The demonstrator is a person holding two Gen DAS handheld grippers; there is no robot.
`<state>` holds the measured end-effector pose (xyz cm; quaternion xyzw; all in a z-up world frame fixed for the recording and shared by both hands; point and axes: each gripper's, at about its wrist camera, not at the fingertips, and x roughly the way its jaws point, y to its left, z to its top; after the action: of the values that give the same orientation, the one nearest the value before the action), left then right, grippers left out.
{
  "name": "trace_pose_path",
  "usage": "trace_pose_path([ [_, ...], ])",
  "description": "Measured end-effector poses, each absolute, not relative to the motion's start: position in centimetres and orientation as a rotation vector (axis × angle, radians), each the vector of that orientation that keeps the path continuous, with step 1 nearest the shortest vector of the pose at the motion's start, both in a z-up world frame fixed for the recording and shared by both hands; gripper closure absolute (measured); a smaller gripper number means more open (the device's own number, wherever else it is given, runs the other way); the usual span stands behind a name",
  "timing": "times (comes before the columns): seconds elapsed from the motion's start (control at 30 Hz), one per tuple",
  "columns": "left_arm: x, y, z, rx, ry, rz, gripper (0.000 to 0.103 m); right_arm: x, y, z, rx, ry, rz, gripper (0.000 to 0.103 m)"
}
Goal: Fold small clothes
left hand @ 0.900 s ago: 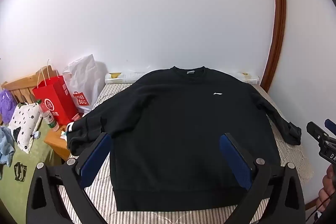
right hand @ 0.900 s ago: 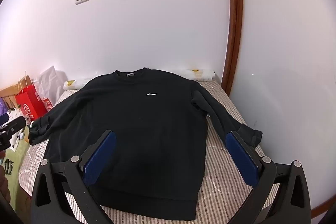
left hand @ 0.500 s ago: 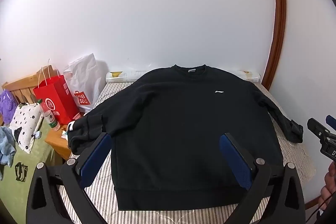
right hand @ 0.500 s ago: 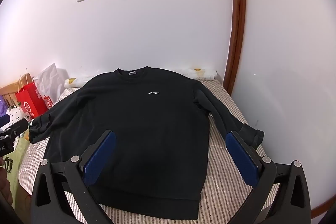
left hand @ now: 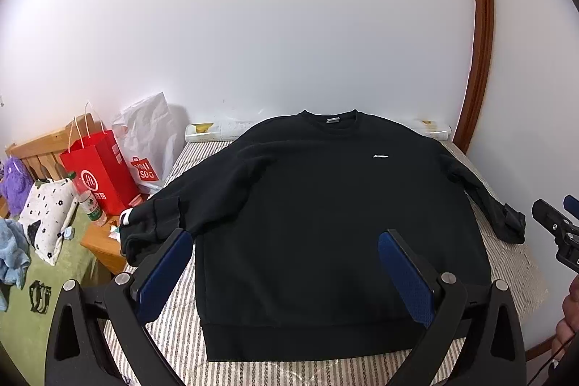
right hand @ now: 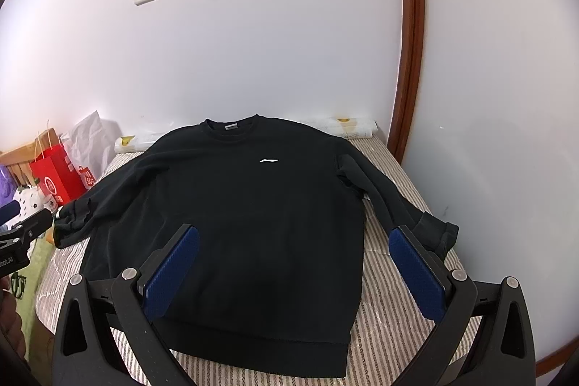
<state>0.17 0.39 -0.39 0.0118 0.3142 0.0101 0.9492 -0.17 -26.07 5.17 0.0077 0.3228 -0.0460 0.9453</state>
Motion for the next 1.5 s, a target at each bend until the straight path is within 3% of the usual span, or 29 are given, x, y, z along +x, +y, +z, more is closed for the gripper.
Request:
trace_pose_path([
  [1.5,-0.4,-0.4,-0.3,0.024,0.637,0.009,0.0,-0.7,-26.5,5.4,0.04,0.662,-0.095,0.0],
])
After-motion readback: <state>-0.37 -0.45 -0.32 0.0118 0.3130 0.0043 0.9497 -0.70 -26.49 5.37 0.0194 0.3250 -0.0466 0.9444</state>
